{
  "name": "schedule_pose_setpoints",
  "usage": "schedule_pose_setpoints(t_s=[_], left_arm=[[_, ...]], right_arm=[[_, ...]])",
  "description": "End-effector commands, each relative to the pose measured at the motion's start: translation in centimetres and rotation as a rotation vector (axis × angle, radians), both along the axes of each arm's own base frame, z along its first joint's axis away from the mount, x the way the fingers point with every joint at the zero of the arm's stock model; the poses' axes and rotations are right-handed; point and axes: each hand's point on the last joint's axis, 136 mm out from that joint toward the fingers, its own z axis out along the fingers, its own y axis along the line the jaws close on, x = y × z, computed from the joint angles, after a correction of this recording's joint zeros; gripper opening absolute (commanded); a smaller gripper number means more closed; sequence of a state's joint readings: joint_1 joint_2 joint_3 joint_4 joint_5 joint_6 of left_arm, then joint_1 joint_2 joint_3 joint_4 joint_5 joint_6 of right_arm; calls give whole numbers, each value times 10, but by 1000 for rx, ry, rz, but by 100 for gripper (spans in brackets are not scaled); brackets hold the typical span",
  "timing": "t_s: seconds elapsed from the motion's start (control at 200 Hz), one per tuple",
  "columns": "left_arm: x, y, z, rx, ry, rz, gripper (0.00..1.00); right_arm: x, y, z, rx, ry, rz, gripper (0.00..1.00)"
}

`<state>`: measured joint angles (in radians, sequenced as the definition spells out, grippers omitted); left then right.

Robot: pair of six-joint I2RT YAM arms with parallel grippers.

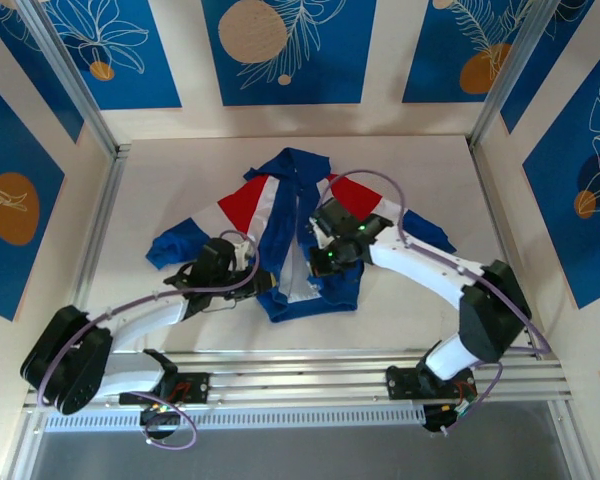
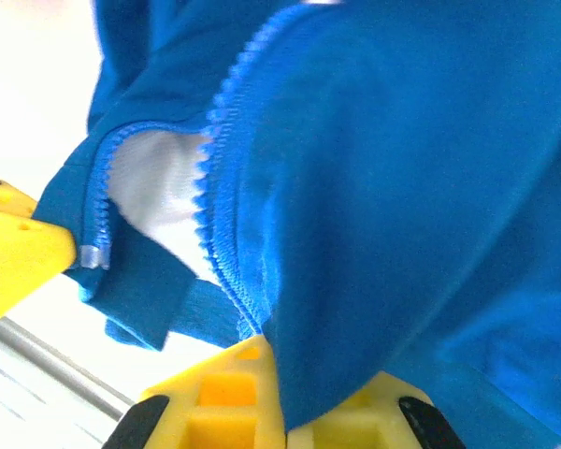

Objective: Zip up the jacket

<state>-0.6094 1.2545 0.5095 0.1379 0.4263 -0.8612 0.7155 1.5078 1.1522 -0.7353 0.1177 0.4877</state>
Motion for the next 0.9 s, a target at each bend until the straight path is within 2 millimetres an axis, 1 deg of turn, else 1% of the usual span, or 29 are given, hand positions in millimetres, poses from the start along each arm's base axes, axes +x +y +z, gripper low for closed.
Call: schedule_pose_setpoints(t_s=[0.0, 0.065, 0.1, 0.125, 0.16, 0.2, 0.25, 0.305, 0.34, 0.465, 0.55, 0.595, 0.665, 0.77, 0.895], left_arm=[[7, -25, 31, -72, -122, -68, 0], [2, -33, 33, -49, -140, -100, 0], [0, -37, 34, -33, -153, -117, 0], [-2, -39, 35, -28, -166, -130, 0], [-5, -43, 38, -32, -189, -145, 0], [-7, -46, 42, -49, -219, -156, 0], [-8, -47, 50, -80, -251, -154, 0], [-8, -47, 59, -106, -282, -149, 0], [-9, -47, 65, -118, -304, -152, 0], [-11, -47, 91, -185, -417, -163, 0], [-10, -46, 106, -235, -493, -149, 0], [-10, -46, 112, -251, -518, -147, 0], [-9, -48, 117, -265, -539, -151, 0], [-11, -54, 120, -272, -545, -168, 0], [-17, -64, 119, -274, -527, -196, 0]], right_arm=[[-15, -46, -11, -143, 108, -138, 0], [-18, -49, -17, -162, 136, -150, 0], [-18, -46, -18, -156, 134, -139, 0], [-17, -40, -18, -132, 129, -117, 0], [-18, -26, -15, -62, 118, -63, 0], [-19, -7, -7, 48, 97, 2, 0], [-21, 13, 10, 185, 56, 66, 0], [-22, 27, 30, 310, -6, 123, 0], [-22, 31, 43, 368, -56, 147, 0], [-16, 31, 76, 514, -191, 186, 0], [-12, 29, 93, 625, -216, 201, 0], [-12, 27, 98, 670, -215, 210, 0], [-12, 25, 102, 703, -215, 223, 0], [-12, 23, 98, 703, -212, 211, 0], [-5, 19, 92, 693, -211, 153, 0]])
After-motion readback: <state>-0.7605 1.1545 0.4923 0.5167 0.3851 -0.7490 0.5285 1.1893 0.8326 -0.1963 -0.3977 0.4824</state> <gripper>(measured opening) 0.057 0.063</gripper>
